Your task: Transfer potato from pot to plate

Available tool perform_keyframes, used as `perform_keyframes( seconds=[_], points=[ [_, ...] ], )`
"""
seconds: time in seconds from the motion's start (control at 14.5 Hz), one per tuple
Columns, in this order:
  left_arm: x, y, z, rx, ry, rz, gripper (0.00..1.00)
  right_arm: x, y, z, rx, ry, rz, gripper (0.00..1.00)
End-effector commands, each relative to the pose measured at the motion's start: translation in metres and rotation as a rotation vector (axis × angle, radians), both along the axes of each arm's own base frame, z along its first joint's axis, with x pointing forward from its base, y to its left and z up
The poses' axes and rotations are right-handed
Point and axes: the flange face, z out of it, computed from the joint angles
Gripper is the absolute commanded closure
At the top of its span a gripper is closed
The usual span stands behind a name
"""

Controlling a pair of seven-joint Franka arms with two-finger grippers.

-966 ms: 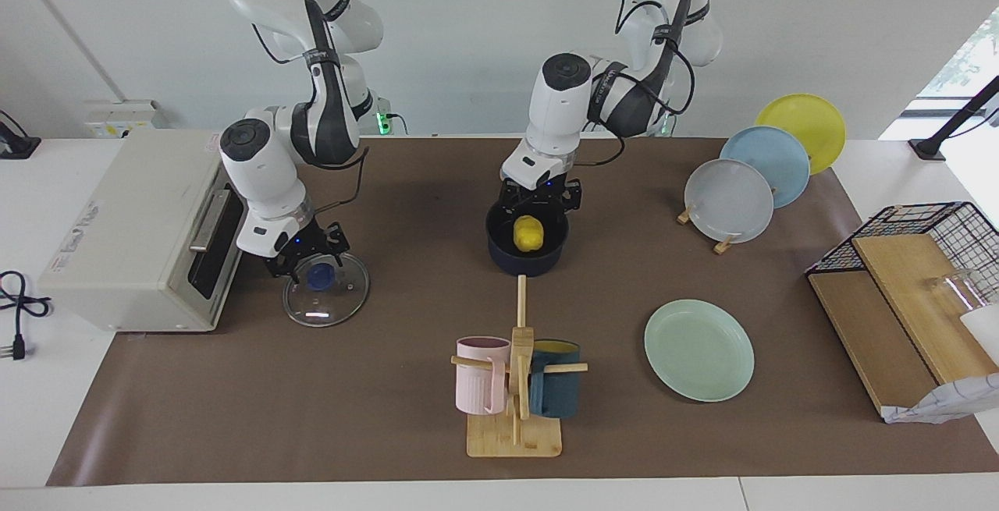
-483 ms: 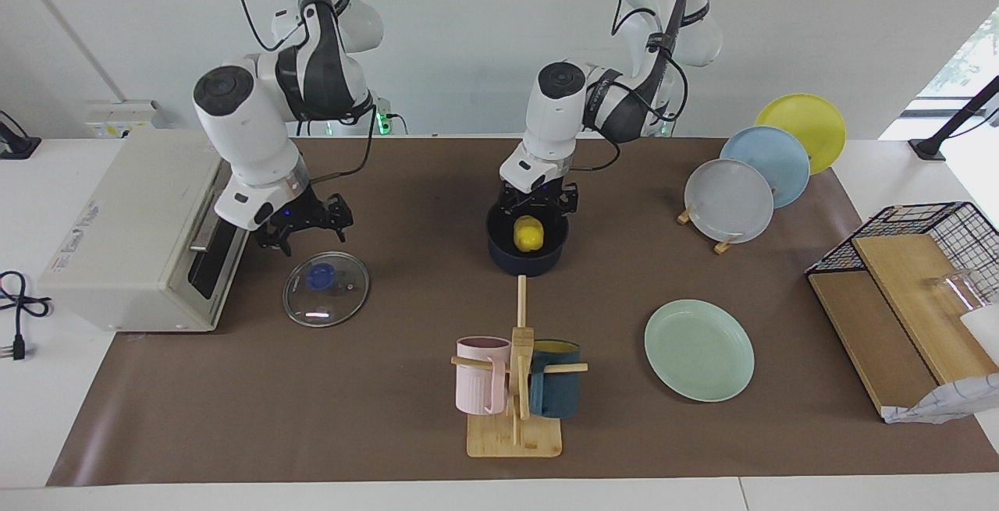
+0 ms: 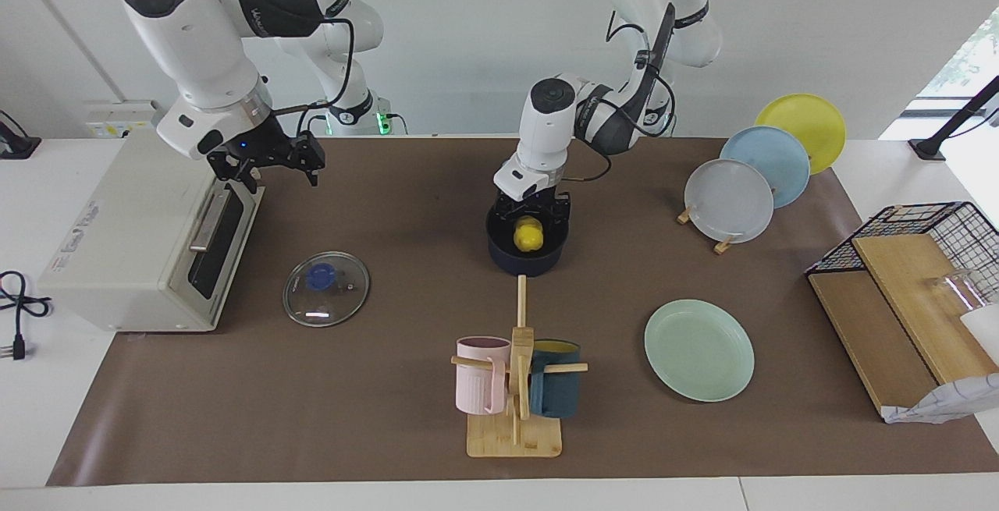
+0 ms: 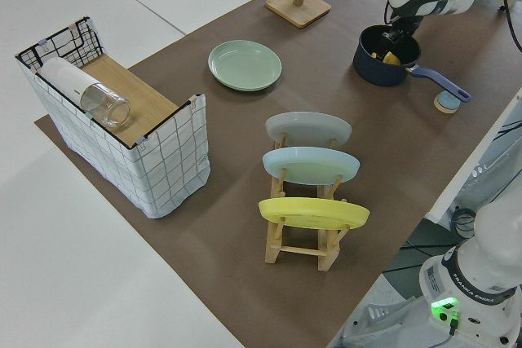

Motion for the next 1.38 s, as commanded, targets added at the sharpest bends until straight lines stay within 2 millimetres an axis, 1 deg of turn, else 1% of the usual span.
perform_keyframes(
  seconds=[0.0, 0.07, 0.14, 0.28, 0.34, 0.41, 0.48, 0.55, 0.62, 0.69, 0.83, 1.03, 1.1, 1.17, 1.24, 1.31],
  points=[
    [0.001, 0.0, -0.009, 0.008, -0.02, -0.022, 0.0, -0.015, -0.013, -0.013, -0.01, 0.033, -0.035, 0.0],
    [0.0, 0.0, -0.009, 0.009, -0.019, -0.022, 0.0, -0.022, -0.015, -0.02, -0.015, 0.045, -0.036, 0.0],
    [0.001, 0.0, -0.009, 0.008, -0.02, -0.022, 0.0, -0.024, -0.016, -0.024, -0.018, 0.051, -0.037, 0.0],
    [0.0, -0.002, -0.018, 0.018, -0.011, -0.023, 0.0, -0.02, -0.019, -0.022, -0.045, 0.037, -0.032, 0.0],
    [0.0, -0.002, -0.018, 0.018, -0.011, -0.023, 0.05, -0.016, -0.02, -0.019, -0.044, 0.011, -0.031, 0.0],
    [0.0, -0.003, -0.017, 0.02, -0.014, -0.025, 0.23, -0.015, -0.024, -0.018, -0.044, 0.007, -0.037, 0.0],
    [0.002, -0.002, -0.016, 0.02, -0.014, -0.022, 0.5, -0.015, -0.024, -0.018, -0.044, 0.007, -0.038, 0.0],
    [0.005, 0.001, -0.016, 0.02, -0.014, -0.016, 0.72, -0.015, -0.024, -0.018, -0.044, 0.005, -0.04, 0.0],
    [0.008, 0.004, -0.012, 0.017, -0.018, -0.011, 0.9, -0.015, -0.024, -0.018, -0.044, 0.006, -0.04, 0.0],
    [0.011, 0.005, -0.003, 0.011, -0.024, -0.008, 1.0, -0.014, -0.024, -0.017, -0.044, 0.002, -0.04, 0.0],
    [0.017, 0.003, 0.009, 0.002, -0.035, 0.002, 1.0, -0.01, -0.023, -0.014, -0.044, -0.014, -0.041, 0.0],
    [0.018, 0.002, 0.013, -0.003, -0.039, 0.004, 1.0, -0.007, -0.031, -0.011, -0.041, -0.015, -0.053, 0.0],
    [0.02, 0.003, 0.021, -0.004, -0.041, 0.007, 1.0, -0.005, -0.033, -0.008, -0.037, -0.012, -0.058, 0.0],
    [0.02, 0.004, 0.037, -0.001, -0.036, 0.009, 1.0, -0.004, -0.034, -0.001, -0.037, -0.018, -0.06, 0.0],
    [0.022, 0.006, 0.052, 0.003, -0.027, 0.013, 1.0, -0.003, -0.034, -0.001, -0.037, -0.019, -0.062, 0.0],
    [0.031, 0.015, 0.071, 0.004, -0.02, 0.032, 1.0, -0.003, -0.034, -0.001, -0.037, -0.018, -0.062, 0.0]
  ],
)
